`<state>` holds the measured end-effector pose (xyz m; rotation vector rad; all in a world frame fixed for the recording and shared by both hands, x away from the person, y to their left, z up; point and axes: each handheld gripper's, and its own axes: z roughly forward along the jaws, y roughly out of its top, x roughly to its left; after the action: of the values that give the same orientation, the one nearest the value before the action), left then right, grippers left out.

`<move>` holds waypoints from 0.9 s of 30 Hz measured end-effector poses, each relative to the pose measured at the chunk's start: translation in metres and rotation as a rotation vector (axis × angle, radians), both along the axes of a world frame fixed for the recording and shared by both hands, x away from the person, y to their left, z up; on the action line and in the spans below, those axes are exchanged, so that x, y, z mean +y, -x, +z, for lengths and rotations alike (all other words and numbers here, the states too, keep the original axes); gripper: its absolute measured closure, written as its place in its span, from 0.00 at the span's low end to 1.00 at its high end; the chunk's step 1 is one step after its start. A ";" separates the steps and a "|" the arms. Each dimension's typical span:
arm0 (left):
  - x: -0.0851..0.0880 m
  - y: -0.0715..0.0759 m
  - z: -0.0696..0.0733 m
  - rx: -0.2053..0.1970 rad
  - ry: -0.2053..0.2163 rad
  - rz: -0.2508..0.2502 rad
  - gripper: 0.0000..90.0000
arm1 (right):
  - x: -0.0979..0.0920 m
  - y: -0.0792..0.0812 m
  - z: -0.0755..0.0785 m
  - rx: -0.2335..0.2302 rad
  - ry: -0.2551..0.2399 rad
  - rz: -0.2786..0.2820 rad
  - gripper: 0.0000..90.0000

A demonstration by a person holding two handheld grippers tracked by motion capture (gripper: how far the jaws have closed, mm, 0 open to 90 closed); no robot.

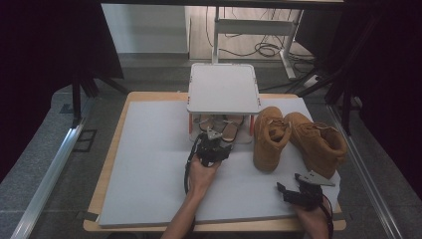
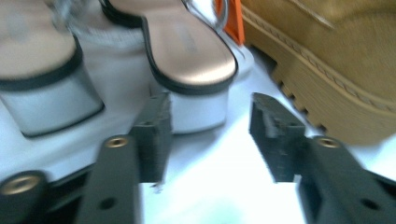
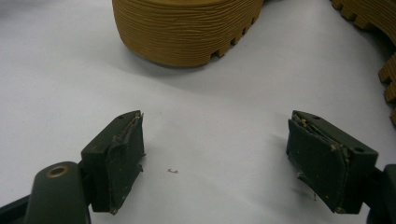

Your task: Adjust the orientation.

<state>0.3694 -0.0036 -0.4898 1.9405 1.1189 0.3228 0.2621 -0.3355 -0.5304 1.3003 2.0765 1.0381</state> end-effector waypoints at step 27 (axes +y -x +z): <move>-0.025 -0.011 -0.011 -0.066 -0.157 -0.026 1.00 | 0.000 0.000 0.000 -0.001 -0.001 -0.001 0.22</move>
<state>0.3803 -0.0290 -0.5008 2.0646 1.0508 0.4697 0.2620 -0.3355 -0.5305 1.3006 2.0748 1.0392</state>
